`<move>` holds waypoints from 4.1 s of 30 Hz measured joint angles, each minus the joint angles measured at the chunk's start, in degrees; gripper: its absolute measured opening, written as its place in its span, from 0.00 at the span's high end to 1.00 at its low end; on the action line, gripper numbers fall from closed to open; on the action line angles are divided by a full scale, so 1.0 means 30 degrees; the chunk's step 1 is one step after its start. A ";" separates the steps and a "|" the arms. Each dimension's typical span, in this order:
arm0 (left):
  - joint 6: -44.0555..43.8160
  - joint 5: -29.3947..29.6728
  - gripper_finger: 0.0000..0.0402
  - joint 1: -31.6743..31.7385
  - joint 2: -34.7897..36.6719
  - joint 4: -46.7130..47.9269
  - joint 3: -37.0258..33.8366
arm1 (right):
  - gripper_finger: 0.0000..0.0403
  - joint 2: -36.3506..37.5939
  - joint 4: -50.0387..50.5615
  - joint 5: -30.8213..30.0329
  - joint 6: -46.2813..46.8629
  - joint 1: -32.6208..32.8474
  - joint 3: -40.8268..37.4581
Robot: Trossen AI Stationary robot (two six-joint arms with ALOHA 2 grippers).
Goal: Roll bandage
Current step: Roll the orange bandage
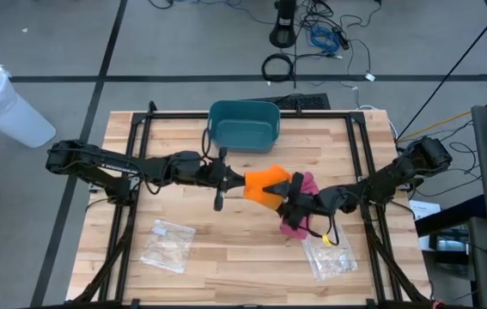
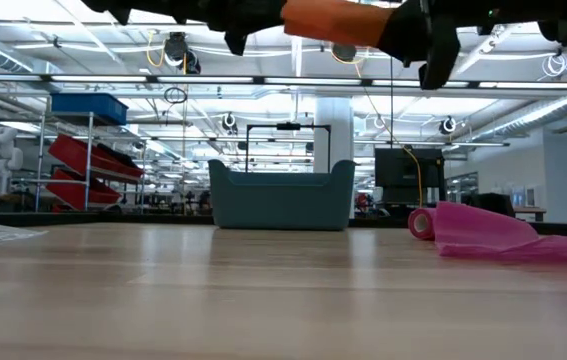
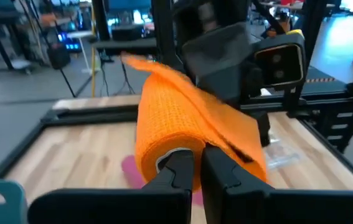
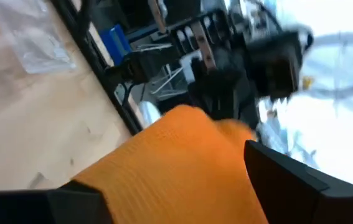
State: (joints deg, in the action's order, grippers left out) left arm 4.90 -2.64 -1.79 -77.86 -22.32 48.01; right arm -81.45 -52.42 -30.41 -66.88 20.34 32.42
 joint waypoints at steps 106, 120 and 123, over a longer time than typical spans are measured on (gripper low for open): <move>0.0592 0.0965 0.98 -0.0586 0.1964 0.0996 0.0000 | 0.52 -0.4506 -0.5262 0.8668 2.3278 -0.4580 -0.1616; -0.0701 0.0951 0.98 -0.0586 0.1957 0.1048 0.0007 | 1.00 -0.4823 -0.4226 0.7970 2.1604 -0.4577 -0.1246; -0.1569 0.0204 0.98 -0.0590 0.1957 0.0978 0.0007 | 1.00 -0.4823 -0.3314 0.6548 2.1148 -0.4592 -0.1251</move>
State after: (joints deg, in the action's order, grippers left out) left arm 0.20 -2.03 -3.56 -71.99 -19.39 48.03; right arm -95.92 -62.36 -10.77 -3.43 6.56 28.67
